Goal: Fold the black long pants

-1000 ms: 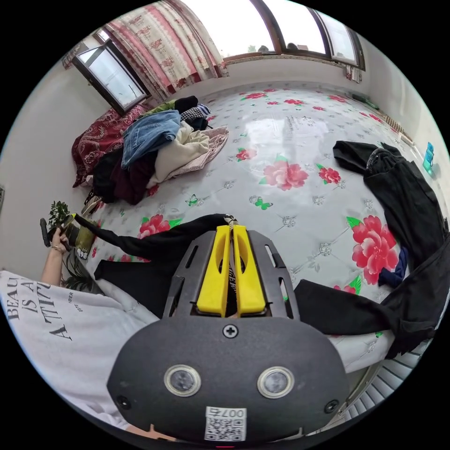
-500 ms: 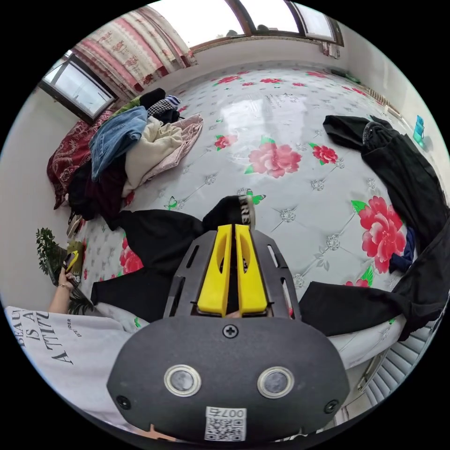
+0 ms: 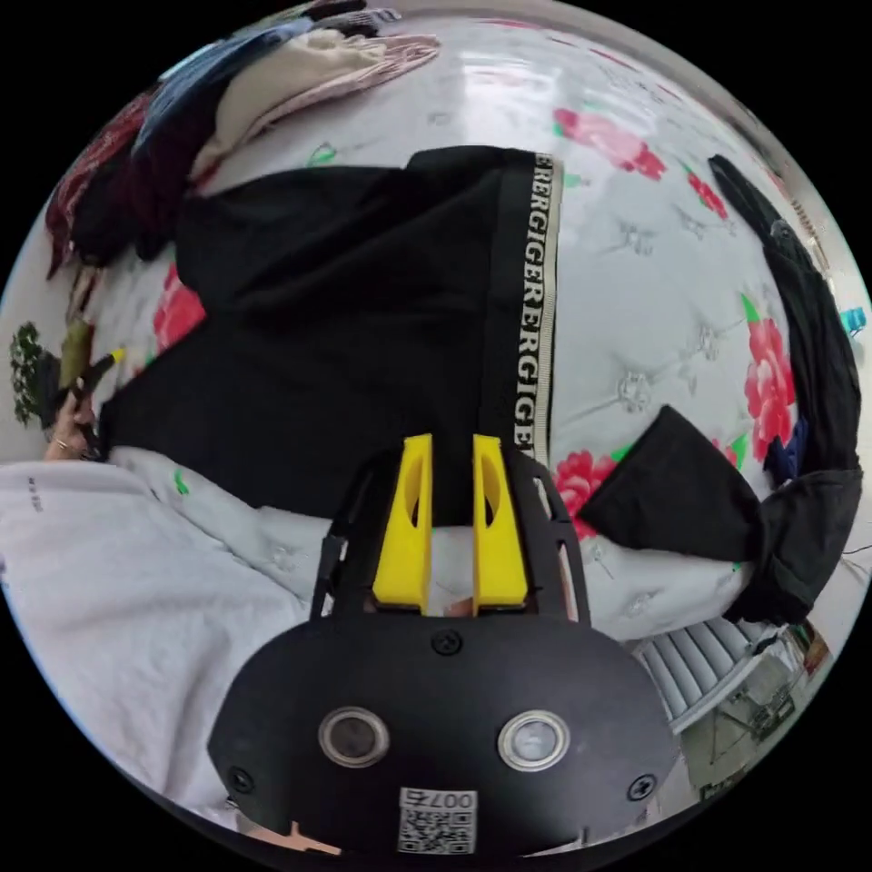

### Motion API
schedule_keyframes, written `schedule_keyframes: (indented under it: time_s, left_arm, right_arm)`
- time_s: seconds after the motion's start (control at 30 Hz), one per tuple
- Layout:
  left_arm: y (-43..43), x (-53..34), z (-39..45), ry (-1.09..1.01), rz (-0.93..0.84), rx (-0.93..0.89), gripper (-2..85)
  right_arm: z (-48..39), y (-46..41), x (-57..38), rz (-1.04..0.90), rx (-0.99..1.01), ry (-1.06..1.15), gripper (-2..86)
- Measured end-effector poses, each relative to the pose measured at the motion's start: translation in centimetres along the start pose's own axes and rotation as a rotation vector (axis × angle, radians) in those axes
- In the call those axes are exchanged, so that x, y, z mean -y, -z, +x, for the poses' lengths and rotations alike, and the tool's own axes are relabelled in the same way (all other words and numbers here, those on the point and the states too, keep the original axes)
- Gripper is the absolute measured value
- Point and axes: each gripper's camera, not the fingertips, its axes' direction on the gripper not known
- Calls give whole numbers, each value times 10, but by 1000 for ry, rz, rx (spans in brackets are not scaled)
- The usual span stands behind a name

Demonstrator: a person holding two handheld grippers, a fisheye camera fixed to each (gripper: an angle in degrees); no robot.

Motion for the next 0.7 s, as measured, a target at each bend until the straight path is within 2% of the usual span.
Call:
schedule_keyframes:
  time_s: [0.03,0.07,0.13,0.3,0.4,0.47,0.53,0.63,0.7]
  left_arm:
    - [-4,-2,4,-3,-33,-1,58]
    - [1,-8,12,-12,12,-3,54]
    - [-6,-17,27,-27,-50,-80,42]
    - [14,-22,41,-28,-8,-98,49]
    - [38,1,30,19,82,-67,61]
    - [47,22,21,50,114,-37,74]
    - [51,52,6,95,137,11,86]
    - [48,78,-14,166,159,31,87]
    - [48,92,-27,223,141,-43,87]
  right_arm:
    - [-5,-10,-10,-55,-59,20,31]
    - [-4,-14,-23,-69,-86,13,30]
    - [6,-19,-46,-92,-117,-30,30]
    - [72,-20,-96,-181,-94,-337,35]
    - [75,21,-104,-13,-118,-390,35]
    - [49,59,-93,194,-85,-351,36]
    - [19,74,-74,293,5,-274,38]
    - [-46,76,-34,356,145,-104,43]
    - [-89,70,-10,352,229,-8,46]
